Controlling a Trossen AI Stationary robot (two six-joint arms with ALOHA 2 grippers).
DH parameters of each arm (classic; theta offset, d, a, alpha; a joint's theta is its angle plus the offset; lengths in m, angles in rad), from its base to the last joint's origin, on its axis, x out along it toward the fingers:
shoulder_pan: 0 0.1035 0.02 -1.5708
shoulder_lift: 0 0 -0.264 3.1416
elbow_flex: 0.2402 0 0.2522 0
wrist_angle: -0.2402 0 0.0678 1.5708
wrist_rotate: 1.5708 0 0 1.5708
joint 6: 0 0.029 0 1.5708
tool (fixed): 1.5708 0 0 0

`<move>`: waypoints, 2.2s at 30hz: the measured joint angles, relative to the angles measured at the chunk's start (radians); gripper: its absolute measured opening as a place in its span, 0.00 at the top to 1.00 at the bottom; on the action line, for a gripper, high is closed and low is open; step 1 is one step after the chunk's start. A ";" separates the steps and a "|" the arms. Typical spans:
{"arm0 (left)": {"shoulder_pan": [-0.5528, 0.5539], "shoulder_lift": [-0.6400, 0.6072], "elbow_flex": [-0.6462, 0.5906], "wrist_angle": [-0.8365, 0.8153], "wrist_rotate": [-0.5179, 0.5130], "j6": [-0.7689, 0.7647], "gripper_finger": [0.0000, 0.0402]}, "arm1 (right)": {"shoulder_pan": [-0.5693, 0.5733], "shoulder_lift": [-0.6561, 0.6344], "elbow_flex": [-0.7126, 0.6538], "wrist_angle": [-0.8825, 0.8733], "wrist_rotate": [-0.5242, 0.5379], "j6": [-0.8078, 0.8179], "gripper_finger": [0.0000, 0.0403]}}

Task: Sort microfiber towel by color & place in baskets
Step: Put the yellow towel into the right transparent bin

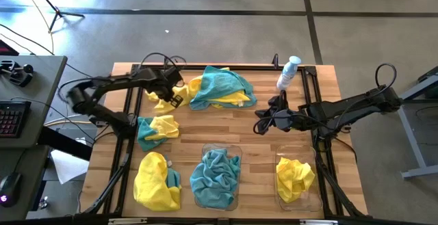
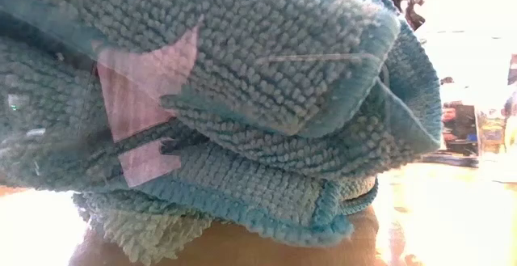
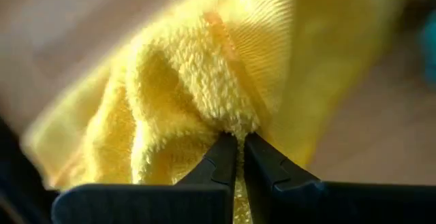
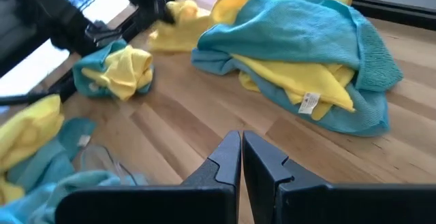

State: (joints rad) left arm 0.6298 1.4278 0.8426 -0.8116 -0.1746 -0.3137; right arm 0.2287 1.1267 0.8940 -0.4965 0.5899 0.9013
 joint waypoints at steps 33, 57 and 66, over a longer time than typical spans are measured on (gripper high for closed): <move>-0.655 0.257 0.974 -0.151 -0.042 -0.227 1.00 | -0.059 0.000 0.000 0.635 -0.129 -0.983 0.41; -0.664 0.459 1.274 0.012 0.043 -0.118 1.00 | -0.056 0.038 0.001 0.490 -0.181 -0.928 0.47; -0.670 0.459 1.274 0.013 0.032 -0.119 0.93 | -0.056 0.033 0.001 0.477 -0.175 -0.900 0.90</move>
State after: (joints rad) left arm -0.0406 1.8866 2.1166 -0.7989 -0.1429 -0.4328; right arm 0.1726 1.1601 0.8951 -0.0193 0.4145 0.0012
